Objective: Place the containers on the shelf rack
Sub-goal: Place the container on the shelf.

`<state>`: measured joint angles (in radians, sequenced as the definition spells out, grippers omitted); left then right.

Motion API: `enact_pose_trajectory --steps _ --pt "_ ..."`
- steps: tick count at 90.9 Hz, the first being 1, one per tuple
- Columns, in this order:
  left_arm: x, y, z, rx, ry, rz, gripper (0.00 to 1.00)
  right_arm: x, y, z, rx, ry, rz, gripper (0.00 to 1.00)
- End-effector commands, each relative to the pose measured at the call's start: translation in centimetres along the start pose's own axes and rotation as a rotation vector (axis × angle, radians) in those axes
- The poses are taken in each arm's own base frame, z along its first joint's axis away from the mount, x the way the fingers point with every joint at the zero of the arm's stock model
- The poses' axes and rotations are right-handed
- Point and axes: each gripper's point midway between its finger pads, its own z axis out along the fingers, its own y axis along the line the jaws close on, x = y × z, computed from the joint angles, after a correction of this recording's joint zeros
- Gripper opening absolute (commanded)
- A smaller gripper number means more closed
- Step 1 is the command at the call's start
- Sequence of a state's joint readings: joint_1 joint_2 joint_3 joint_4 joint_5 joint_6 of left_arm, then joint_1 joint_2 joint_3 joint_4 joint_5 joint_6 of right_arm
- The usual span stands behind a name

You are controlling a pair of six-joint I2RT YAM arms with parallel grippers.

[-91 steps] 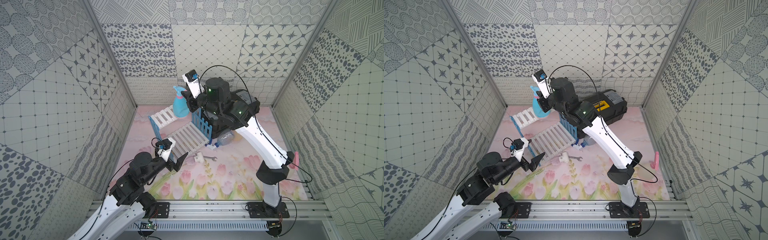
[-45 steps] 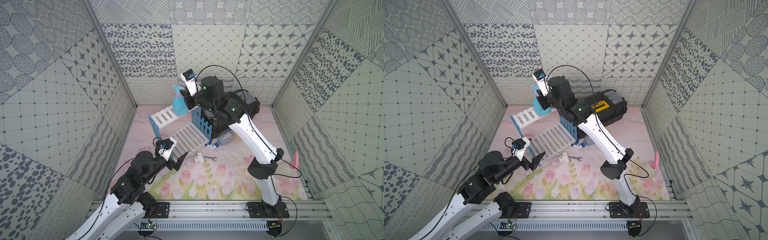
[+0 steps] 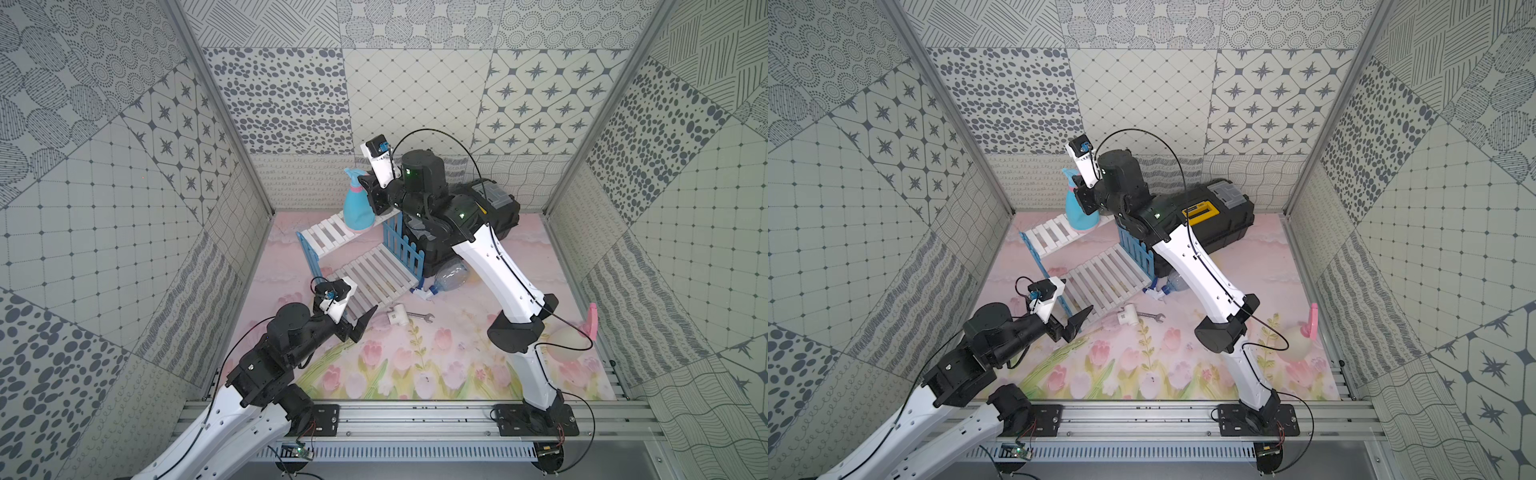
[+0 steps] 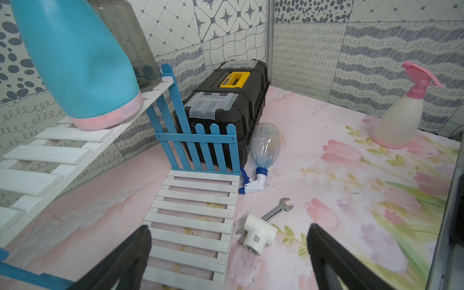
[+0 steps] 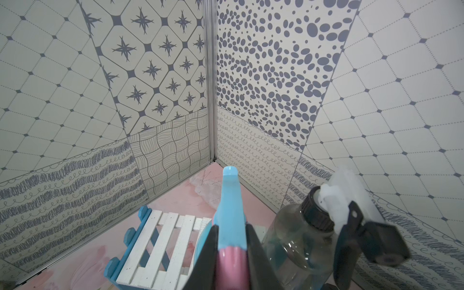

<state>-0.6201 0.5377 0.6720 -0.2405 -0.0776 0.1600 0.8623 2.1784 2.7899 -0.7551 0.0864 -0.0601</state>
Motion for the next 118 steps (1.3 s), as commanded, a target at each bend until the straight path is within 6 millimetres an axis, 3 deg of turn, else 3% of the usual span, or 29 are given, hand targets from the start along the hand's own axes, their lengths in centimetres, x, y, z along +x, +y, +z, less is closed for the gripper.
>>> enact_pose_trajectory --steps 1,32,58,118 --pt "-1.4 0.2 0.0 -0.008 -0.065 0.008 0.99 -0.3 -0.2 0.9 -0.001 -0.03 -0.003 0.0" --pt "-1.3 0.0 0.0 0.004 -0.062 0.013 0.99 0.3 0.0 1.9 -0.015 -0.036 0.016 0.0" --pt "-1.3 -0.1 -0.1 0.009 -0.064 0.014 0.99 -0.5 0.3 2.1 -0.037 -0.074 0.04 0.0" --pt "-1.3 -0.3 0.0 0.02 -0.06 0.013 0.99 1.0 0.4 3.5 -0.032 -0.048 0.044 0.0"
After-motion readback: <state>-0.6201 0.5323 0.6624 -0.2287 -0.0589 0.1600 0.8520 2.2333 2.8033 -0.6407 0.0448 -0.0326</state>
